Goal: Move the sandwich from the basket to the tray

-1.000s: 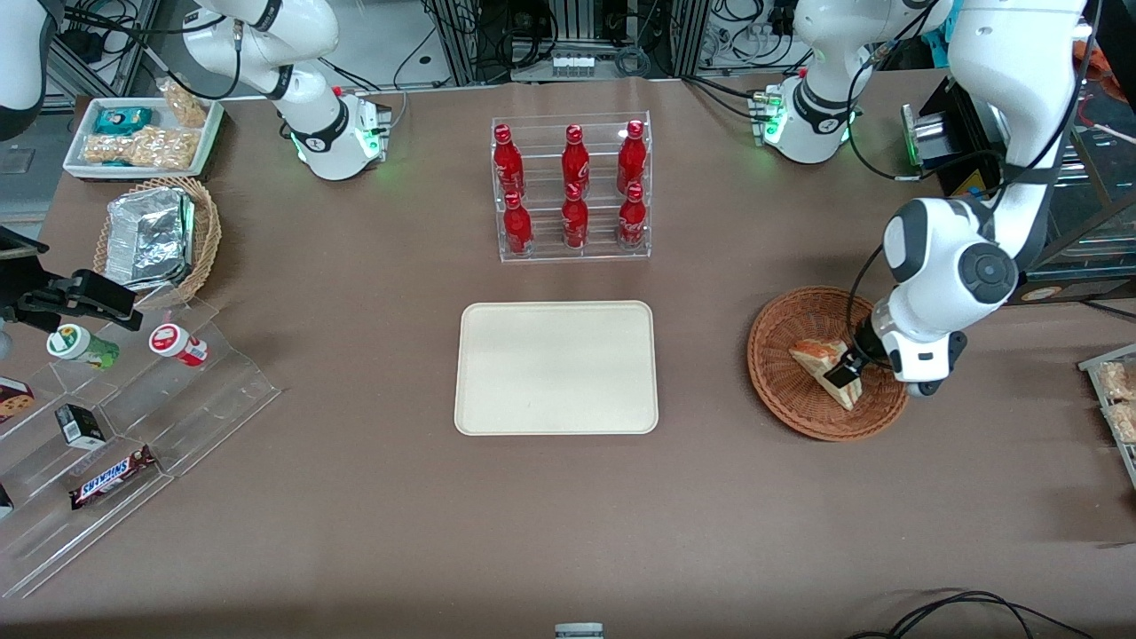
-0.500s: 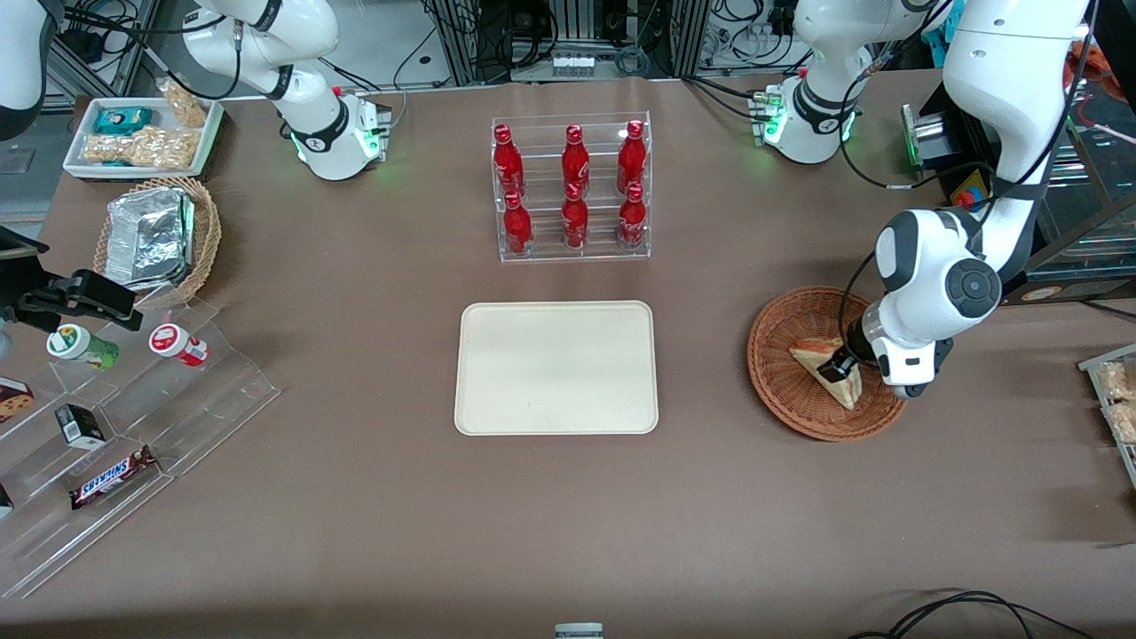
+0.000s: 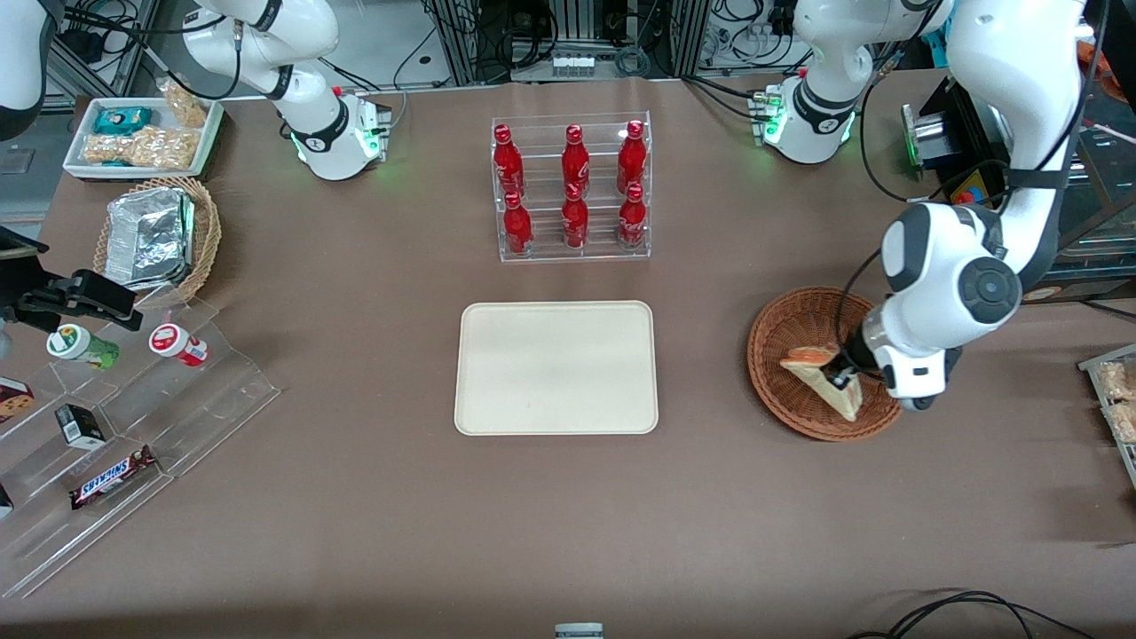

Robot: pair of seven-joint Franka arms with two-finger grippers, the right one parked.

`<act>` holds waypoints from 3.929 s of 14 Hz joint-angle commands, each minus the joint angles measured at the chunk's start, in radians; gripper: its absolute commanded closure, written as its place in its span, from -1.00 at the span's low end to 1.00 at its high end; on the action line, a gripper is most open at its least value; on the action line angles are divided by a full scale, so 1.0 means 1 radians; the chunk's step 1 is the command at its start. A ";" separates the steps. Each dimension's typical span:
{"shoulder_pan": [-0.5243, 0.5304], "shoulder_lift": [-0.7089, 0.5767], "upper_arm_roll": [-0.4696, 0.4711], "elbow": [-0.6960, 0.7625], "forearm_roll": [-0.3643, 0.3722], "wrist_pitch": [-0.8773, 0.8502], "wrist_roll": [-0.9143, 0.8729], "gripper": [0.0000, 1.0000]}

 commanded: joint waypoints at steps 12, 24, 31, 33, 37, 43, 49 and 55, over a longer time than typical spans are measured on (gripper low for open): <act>-0.598 0.500 0.003 0.624 0.226 -0.067 0.038 0.92; -0.704 0.595 0.017 0.813 0.233 -0.193 -0.063 -1.00; -0.514 0.263 0.033 0.770 0.070 -0.480 0.042 -1.00; -0.411 0.152 0.033 0.708 0.017 -0.601 0.169 -1.00; -0.209 0.005 0.037 0.649 0.014 -0.829 0.390 -1.00; -0.003 -0.112 0.043 0.645 0.051 -1.003 0.662 -1.00; 0.054 -0.342 0.043 0.350 0.109 -0.885 0.717 -1.00; 0.097 -0.336 0.035 0.396 0.095 -0.880 0.919 -1.00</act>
